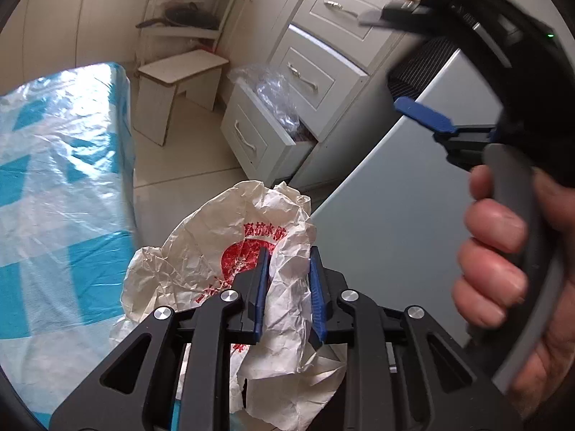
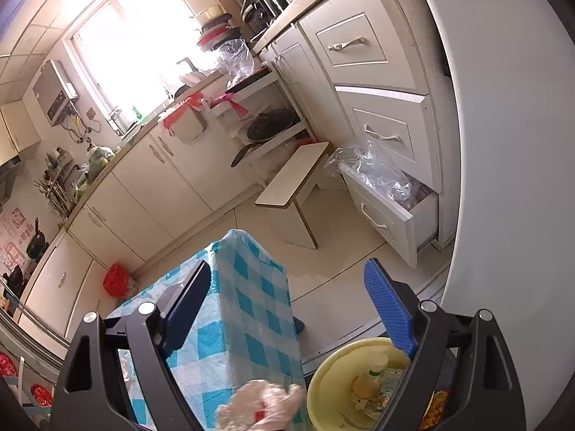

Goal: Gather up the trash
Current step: 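Open both tools over the yellow bucket to drop bag and bottle, then move both open tools back over the table toward the peel and tissue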

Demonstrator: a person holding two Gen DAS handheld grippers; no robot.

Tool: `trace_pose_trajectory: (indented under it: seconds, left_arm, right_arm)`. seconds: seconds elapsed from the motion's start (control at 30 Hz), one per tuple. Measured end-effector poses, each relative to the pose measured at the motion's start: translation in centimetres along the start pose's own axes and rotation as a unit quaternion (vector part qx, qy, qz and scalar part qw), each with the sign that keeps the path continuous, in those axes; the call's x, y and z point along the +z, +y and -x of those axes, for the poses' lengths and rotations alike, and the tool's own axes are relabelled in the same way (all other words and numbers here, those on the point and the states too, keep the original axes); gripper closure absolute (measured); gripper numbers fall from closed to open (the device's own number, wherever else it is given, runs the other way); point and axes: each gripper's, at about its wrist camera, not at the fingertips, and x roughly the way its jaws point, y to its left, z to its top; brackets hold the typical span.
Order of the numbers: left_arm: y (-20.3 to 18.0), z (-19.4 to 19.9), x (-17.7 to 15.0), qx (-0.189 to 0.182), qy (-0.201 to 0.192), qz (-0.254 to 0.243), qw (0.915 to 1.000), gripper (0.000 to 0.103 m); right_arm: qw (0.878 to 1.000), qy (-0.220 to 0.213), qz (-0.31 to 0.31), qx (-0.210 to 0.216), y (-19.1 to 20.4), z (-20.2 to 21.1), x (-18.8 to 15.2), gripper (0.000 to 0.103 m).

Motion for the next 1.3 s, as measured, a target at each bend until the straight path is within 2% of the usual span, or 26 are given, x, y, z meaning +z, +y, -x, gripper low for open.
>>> trace_pose_trajectory:
  seconds: [0.07,0.13,0.17,0.2,0.23,0.3,0.37,0.5,0.6,0.67,0.7,0.77,0.83,0.97,1.03,1.07,1.13,1.27,1.3]
  left_arm:
    - [0.4,-2.7,0.3,-0.002,0.028,0.021,0.9994,0.079]
    - [1.4,-4.7,0.6,-0.001,0.056,0.047,0.9973,0.07]
    - [1.8,-5.1,0.8,-0.001,0.066,0.063,0.9958,0.068]
    - [1.9,-5.0,1.0,-0.004,0.064,0.069,0.9955,0.061]
    - [1.9,-4.6,1.1,-0.002,0.054,0.067,0.9963,0.051]
    - [2.1,-3.8,1.3,0.003,0.042,0.064,0.997,0.043]
    - [2.8,-2.8,1.6,-0.005,0.04,0.072,0.9966,0.043]
    - [4.5,0.5,1.4,0.003,0.015,0.077,0.9969,0.042]
    - [5.9,4.4,0.2,0.031,-0.02,0.071,0.9968,0.04]
    - [7.6,8.0,-1.2,0.064,-0.055,0.07,0.994,0.038]
    - [8.5,9.7,-1.8,0.082,-0.072,0.073,0.9914,0.036]
    - [11.2,13.6,-3.3,0.132,-0.111,0.089,0.9809,0.034]
    - [14.0,17.2,-4.7,0.183,-0.147,0.115,0.9653,0.031]
    - [21.8,23.5,-6.6,0.272,-0.2,0.215,0.9162,0.028]
    - [25.7,24.7,-7.2,0.281,-0.194,0.269,0.9005,0.026]
    - [27.6,24.6,-7.3,0.281,-0.18,0.288,0.8974,0.026]
    - [29.6,23.7,-7.1,0.289,-0.157,0.295,0.8972,0.026]
    - [29.9,21.1,-5.9,0.316,-0.142,0.261,0.901,0.026]
    - [29.8,21.0,-5.6,0.319,-0.141,0.253,0.9024,0.031]
  right_arm:
    - [1.0,0.004,-0.01,0.007,0.1,-0.4,0.3,0.019]
    - [1.0,0.012,-0.014,0.013,0.2,-0.9,0.4,0.019]
    - [1.0,0.013,-0.013,0.015,0.4,-1.0,0.5,0.019]
    - [1.0,0.012,-0.013,0.017,0.5,-0.9,0.5,0.019]
    - [1.0,0.01,-0.013,0.019,0.7,-1.1,0.6,0.019]
    - [1.0,0.009,-0.015,0.021,0.9,-1.0,0.7,0.019]
    - [1.0,0.009,-0.017,0.022,1.3,-1.1,0.5,0.019]
    - [1.0,0.013,-0.009,0.022,2.3,-1.6,0.2,0.019]
    - [1.0,0.018,-0.001,0.024,3.1,-2.1,-0.1,0.019]
    - [0.999,0.026,0.009,0.028,4.0,-2.5,-0.6,0.019]
    - [0.999,0.032,0.019,0.031,4.8,-2.8,-0.9,0.019]
    - [0.997,0.043,0.042,0.038,6.5,-3.5,-1.7,0.019]
    - [0.995,0.057,0.073,0.047,8.4,-4.1,-2.8,0.019]
    - [0.985,0.088,0.135,0.066,12.6,-5.6,-5.6,0.019]
    - [0.978,0.106,0.161,0.074,14.5,-6.6,-7.2,0.019]
    - [0.975,0.115,0.173,0.079,15.5,-7.1,-8.1,0.019]
    - [0.968,0.133,0.194,0.089,17.7,-8.2,-9.7,0.019]
    - [0.955,0.166,0.219,0.115,21.5,-10.5,-12.7,0.019]
    - [0.952,0.171,0.225,0.121,22.4,-10.9,-13.4,0.019]
